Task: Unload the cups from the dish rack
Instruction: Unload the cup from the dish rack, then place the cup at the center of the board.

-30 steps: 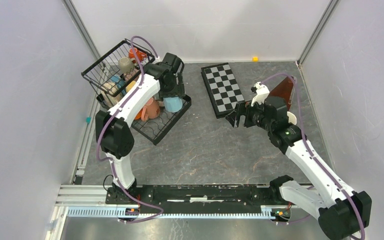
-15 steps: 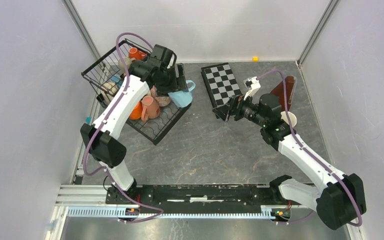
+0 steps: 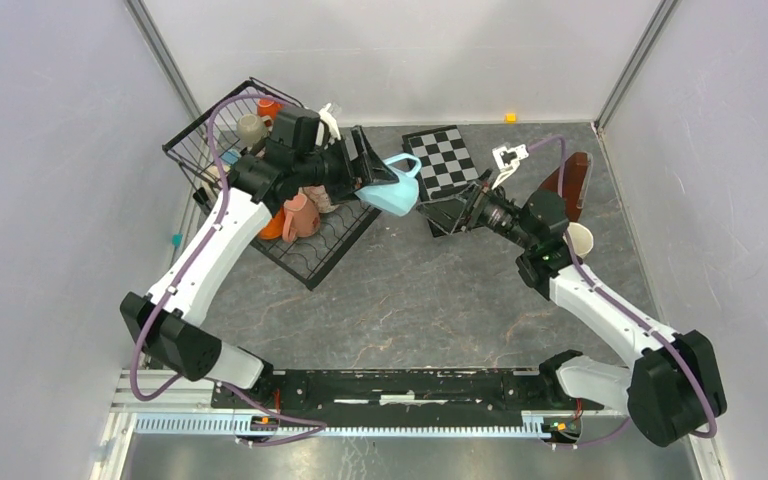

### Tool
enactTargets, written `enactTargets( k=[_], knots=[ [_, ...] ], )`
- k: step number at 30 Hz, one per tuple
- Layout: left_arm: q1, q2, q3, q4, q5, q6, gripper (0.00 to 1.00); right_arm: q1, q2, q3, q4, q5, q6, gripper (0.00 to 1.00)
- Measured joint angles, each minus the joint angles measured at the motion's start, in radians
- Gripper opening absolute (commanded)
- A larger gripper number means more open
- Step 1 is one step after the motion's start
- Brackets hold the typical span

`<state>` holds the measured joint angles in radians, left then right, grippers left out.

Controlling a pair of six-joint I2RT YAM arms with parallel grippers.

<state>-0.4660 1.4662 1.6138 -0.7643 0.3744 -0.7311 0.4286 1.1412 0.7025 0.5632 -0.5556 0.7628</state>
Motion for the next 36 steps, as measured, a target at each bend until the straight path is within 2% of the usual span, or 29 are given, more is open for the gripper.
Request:
enactTargets(
  k=[9,13,16,25,27,30,33,34,35,36],
  knots=[
    [-0.001,-0.049,-0.233,0.312,0.138,-0.171,0.02,0.002,0.043,0.0,0.177,-0.052,0.134,0.97],
    [-0.001,-0.069,-0.306,0.443,0.165,-0.235,0.02,0.009,0.076,0.0,0.233,-0.066,0.192,0.92],
    [-0.002,-0.089,-0.35,0.528,0.185,-0.277,0.02,0.014,0.082,0.0,0.278,-0.073,0.237,0.84],
    [-0.002,-0.118,-0.432,0.729,0.231,-0.356,0.02,0.015,0.105,-0.012,0.416,-0.07,0.355,0.42],
    [-0.002,-0.119,-0.451,0.762,0.243,-0.373,0.02,0.015,0.115,-0.019,0.431,-0.069,0.375,0.28],
    [-0.003,-0.121,-0.475,0.808,0.261,-0.392,0.03,0.015,0.127,-0.023,0.437,-0.069,0.39,0.0],
    [-0.002,-0.124,-0.492,0.85,0.276,-0.429,0.24,0.021,0.127,-0.024,0.447,-0.068,0.403,0.0],
    [-0.002,-0.124,-0.494,0.858,0.28,-0.433,0.36,0.021,0.124,-0.024,0.449,-0.066,0.401,0.0],
    [-0.002,-0.125,-0.497,0.865,0.282,-0.436,0.55,0.022,0.122,-0.024,0.449,-0.066,0.399,0.0],
    [-0.002,-0.125,-0.5,0.873,0.284,-0.439,0.64,0.023,0.118,-0.024,0.446,-0.064,0.394,0.0]
  ],
)
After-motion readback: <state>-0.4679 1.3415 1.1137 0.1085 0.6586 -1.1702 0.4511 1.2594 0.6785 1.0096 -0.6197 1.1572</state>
